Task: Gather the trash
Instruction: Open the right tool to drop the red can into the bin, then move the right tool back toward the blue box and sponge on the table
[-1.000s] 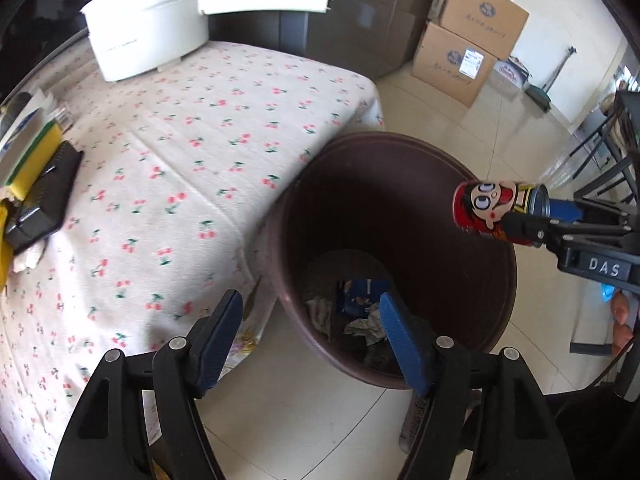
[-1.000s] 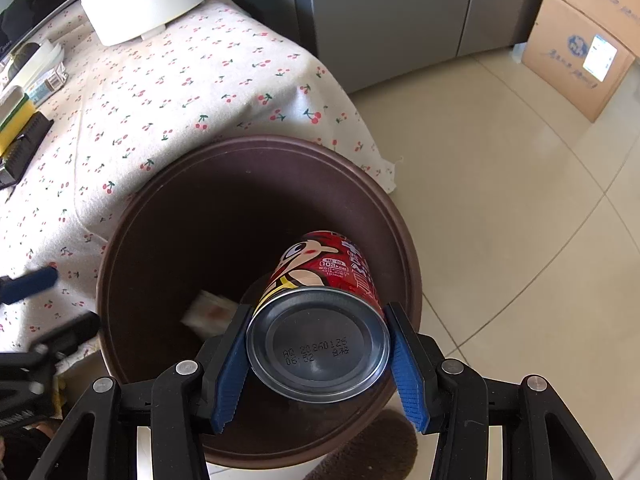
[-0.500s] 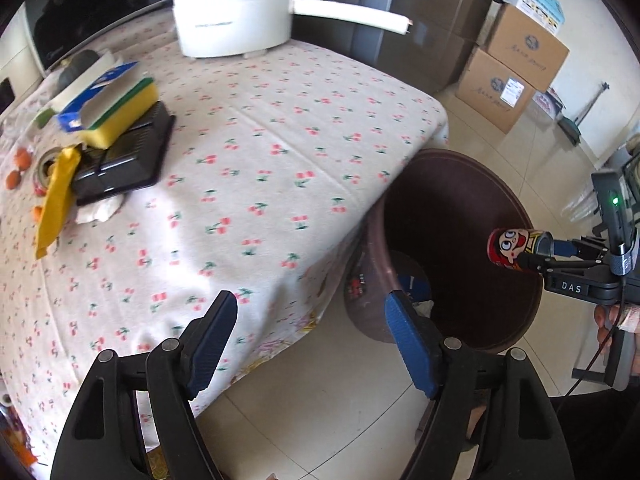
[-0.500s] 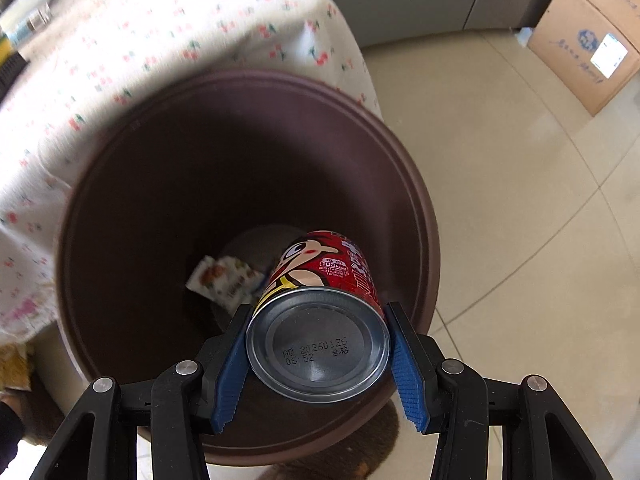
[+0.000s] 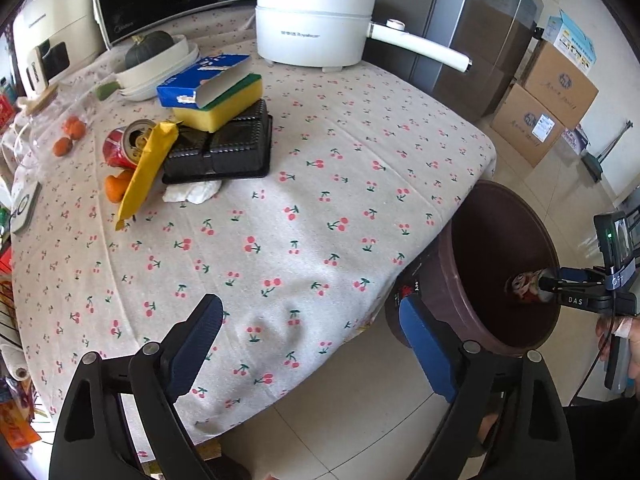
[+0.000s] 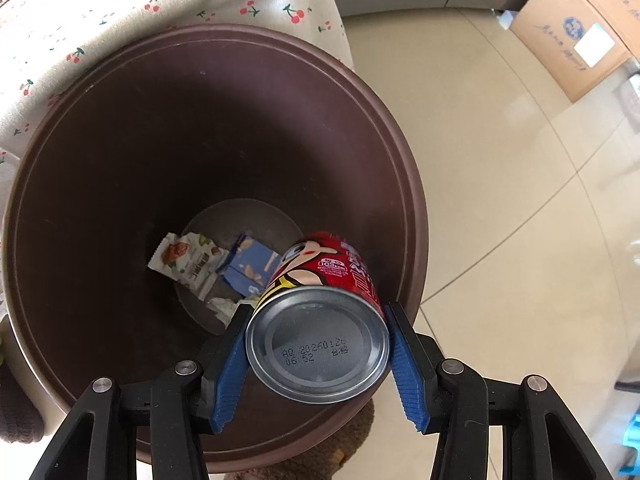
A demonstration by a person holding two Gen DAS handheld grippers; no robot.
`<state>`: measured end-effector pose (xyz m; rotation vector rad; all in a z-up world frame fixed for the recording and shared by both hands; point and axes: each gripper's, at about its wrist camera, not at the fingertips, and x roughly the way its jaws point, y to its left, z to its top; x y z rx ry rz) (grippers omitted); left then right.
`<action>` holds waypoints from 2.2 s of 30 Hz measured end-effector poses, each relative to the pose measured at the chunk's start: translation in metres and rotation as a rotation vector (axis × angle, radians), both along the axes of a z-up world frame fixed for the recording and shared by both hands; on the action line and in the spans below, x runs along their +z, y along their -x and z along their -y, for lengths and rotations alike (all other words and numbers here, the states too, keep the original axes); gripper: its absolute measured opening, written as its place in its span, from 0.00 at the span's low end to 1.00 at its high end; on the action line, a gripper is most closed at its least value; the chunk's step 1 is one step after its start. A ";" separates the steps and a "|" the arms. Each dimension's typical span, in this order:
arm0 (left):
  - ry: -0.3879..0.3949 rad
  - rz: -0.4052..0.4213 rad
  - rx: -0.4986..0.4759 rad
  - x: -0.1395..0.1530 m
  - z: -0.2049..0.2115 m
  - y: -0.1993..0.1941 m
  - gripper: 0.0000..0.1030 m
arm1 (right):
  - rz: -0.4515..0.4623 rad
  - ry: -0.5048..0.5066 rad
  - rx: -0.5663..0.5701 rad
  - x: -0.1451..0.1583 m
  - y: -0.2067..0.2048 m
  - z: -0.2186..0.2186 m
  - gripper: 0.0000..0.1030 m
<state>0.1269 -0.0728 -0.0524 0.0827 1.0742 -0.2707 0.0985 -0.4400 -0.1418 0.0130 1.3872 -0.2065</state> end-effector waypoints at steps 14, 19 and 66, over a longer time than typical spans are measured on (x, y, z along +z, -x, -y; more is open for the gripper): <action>-0.005 0.025 0.095 0.010 -0.052 -0.002 0.92 | 0.131 -0.070 -0.007 0.045 -0.021 -0.039 0.74; 0.006 0.031 0.134 0.014 -0.073 -0.002 0.92 | 0.187 -0.098 0.003 0.063 -0.031 -0.060 0.76; 0.106 0.030 0.693 0.008 -0.268 -0.044 0.92 | 0.309 -0.301 0.116 0.115 -0.241 -0.362 0.93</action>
